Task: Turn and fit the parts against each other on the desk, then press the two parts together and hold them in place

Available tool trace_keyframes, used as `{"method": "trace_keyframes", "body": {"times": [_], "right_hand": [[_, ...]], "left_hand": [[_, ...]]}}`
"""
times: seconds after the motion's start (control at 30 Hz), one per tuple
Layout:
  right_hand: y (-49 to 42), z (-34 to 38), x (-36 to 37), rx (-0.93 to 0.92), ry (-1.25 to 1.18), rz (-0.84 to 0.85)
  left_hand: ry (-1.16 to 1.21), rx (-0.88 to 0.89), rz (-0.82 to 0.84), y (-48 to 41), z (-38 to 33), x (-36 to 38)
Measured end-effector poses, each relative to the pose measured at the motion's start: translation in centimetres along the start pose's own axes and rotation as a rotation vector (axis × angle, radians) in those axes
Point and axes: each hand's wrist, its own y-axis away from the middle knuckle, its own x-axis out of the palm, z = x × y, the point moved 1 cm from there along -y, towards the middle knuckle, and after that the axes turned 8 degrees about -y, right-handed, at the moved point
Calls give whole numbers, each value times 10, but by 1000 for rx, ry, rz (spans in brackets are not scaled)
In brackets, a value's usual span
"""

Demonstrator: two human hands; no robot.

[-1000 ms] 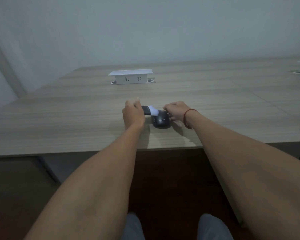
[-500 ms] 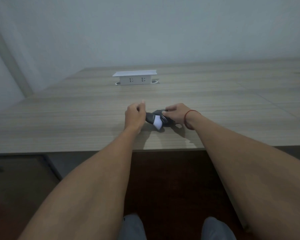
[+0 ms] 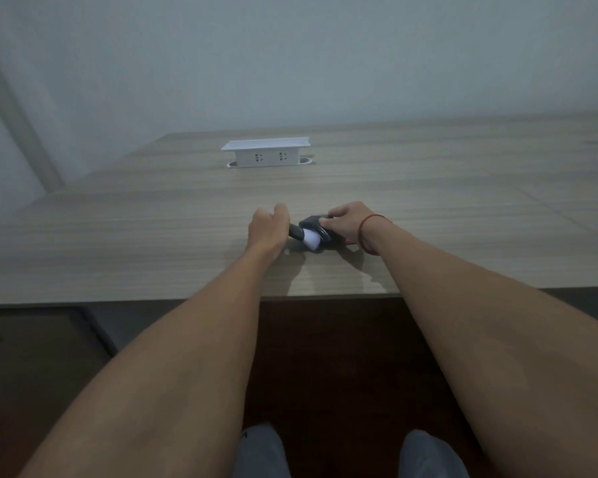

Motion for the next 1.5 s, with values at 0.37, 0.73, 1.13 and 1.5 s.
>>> {"method": "trace_keyframes", "body": {"times": [0.37, 0.73, 1.13, 1.5], "right_hand": [[5, 3, -1, 7, 13, 8], [5, 1, -3, 8, -16, 21], [3, -1, -2, 17, -23, 13], [3, -2, -1, 4, -29, -11]], "left_hand": [[36, 67, -48, 3, 3, 0], [189, -81, -110, -4, 5, 0], [146, -169, -277, -1, 0, 0], [71, -79, -189, 1, 1, 8]]}}
